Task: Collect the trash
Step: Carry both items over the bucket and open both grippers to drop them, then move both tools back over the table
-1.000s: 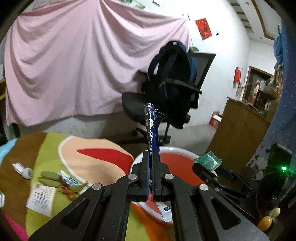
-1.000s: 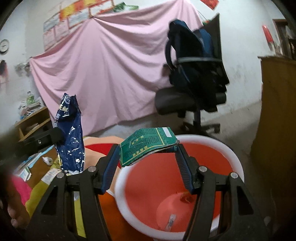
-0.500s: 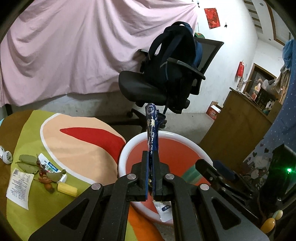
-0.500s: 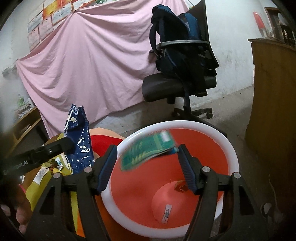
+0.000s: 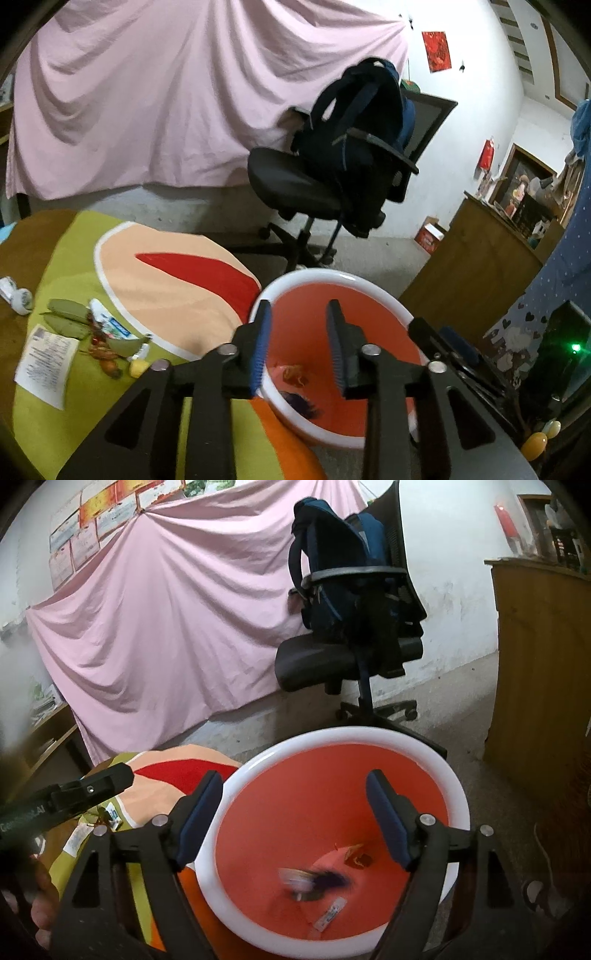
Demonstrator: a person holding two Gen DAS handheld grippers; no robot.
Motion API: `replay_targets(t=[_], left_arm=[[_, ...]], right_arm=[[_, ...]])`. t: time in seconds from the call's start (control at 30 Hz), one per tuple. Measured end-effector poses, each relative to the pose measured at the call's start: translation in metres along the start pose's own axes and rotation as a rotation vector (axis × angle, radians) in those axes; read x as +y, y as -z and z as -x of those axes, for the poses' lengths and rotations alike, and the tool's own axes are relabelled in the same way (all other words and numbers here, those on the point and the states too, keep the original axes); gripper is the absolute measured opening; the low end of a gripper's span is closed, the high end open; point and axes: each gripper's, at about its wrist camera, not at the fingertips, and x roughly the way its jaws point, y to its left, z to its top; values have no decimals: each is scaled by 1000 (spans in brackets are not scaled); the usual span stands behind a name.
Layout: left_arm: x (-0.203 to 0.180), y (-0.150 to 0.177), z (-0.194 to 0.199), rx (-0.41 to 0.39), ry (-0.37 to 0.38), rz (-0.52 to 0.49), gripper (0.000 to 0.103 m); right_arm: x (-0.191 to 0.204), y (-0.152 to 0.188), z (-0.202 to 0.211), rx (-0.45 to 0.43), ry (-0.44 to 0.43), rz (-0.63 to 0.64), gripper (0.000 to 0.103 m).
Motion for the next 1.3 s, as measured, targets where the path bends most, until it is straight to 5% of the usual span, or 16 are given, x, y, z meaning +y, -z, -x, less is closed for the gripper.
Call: replay_targets(t=[0.43, 0.6, 0.9, 1.3], left_arm=[[33, 5, 80, -212, -139, -4, 60], [54, 18, 119, -321, -239, 10, 98], [97, 44, 176, -448, -370, 39, 100], [136, 73, 218, -510, -500, -9, 100]], right_arm=[[37, -12, 42, -264, -99, 54, 103], [60, -13, 50, -321, -161, 71, 103], [113, -4, 61, -406, -255, 152, 103], [177, 17, 59, -437, -364, 276, 103]])
